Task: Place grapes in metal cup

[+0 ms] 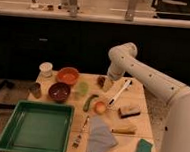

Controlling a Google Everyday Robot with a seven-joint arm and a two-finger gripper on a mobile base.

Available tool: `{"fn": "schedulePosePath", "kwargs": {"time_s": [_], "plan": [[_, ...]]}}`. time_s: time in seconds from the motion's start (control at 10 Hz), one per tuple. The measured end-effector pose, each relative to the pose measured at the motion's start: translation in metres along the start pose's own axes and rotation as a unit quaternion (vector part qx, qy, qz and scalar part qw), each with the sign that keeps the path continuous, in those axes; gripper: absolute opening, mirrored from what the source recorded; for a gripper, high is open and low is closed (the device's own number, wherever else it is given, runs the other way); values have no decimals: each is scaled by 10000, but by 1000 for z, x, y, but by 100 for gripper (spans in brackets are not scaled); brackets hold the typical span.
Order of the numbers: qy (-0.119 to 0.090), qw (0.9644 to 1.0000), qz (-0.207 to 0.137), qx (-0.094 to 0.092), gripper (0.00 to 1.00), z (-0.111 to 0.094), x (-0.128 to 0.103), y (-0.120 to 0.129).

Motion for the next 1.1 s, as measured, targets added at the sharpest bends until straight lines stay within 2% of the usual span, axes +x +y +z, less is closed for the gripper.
{"fn": "schedulePosePath", "kwargs": {"time_s": [0.2, 0.5, 0.6, 0.8, 1.1], "plan": [[-82, 9997, 228, -34, 80, 11, -17, -1], [-70, 9979, 623, 144, 80, 32, -29, -6], [-50, 9970, 725, 266, 80, 39, -34, -5], [20, 9948, 899, 482, 80, 49, -33, -7], [-56, 9923, 1087, 592, 80, 63, -28, -7]]}}
